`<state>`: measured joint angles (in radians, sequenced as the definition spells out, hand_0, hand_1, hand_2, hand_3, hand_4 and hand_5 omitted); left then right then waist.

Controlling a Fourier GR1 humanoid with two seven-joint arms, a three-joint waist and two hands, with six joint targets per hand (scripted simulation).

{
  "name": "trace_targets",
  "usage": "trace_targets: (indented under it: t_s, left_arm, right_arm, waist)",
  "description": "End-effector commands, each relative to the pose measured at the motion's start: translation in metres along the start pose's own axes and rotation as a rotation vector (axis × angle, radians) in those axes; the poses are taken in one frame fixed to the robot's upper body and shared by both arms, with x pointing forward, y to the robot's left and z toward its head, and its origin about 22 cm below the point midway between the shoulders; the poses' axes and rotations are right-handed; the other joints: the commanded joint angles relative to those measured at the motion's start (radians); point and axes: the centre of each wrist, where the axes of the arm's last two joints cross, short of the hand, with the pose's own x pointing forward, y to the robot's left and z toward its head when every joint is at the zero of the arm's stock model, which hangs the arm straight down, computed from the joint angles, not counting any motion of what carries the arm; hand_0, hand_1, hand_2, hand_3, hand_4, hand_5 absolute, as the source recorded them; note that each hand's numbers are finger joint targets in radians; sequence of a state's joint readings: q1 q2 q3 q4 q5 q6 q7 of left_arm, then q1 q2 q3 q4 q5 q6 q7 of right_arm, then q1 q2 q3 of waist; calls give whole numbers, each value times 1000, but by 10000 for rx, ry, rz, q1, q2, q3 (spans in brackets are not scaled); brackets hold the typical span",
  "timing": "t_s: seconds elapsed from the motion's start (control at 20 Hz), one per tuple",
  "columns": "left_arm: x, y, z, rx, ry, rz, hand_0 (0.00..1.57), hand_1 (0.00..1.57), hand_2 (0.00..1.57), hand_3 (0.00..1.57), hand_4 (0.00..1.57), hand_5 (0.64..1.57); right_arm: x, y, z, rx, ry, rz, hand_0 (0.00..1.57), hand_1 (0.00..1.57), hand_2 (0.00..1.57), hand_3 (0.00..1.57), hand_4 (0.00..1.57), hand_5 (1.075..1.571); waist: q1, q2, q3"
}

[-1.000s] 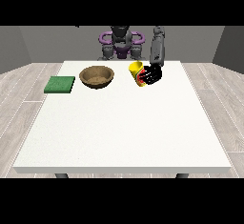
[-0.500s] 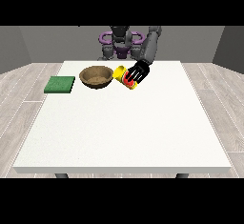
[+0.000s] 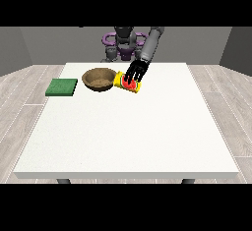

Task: Pick the cup and pour the ball into the bowl, then pick the bowl and place it on the pad

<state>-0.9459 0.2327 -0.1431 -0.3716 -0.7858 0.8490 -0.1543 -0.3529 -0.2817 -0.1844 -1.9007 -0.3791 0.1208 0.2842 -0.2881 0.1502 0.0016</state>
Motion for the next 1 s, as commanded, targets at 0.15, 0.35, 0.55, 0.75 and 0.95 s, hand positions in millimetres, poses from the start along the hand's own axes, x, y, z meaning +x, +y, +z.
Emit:
trace_targets:
  t_s: [0.15,0.35,0.55,0.75,0.95]
  left_arm:
    - [41,-33,24,-968,-1697,-2791,1363,1363,1522,1571,891,1524]
    - [63,-51,44,-1962,-3192,-4298,1365,1365,1389,1459,914,1483]
    - [62,-34,11,-2050,-4465,-7010,1487,1487,1571,1571,936,1518]
    - [106,-47,26,-2198,-5376,-8147,1503,1503,1571,1571,1065,1498]
    - [125,-47,32,-2272,-5433,-8397,1498,1498,1571,1571,1047,1513]
  right_arm:
    - [-40,-3,7,-114,1209,-189,0,0,0,0,373,1565]
    - [-44,0,2,-473,1360,-66,0,0,0,0,382,1566]
    - [-70,-6,16,-622,1985,-171,0,0,0,0,378,1565]
    - [-74,-15,12,-894,2291,-211,0,0,0,0,377,1566]
    - [-73,-20,6,-920,1950,-277,0,0,0,0,387,1566]
  waist:
    - [81,-1077,24]
    - [460,-1441,7]
    - [692,-1903,21]
    - [824,-2271,0]
    - [810,-2078,-12]
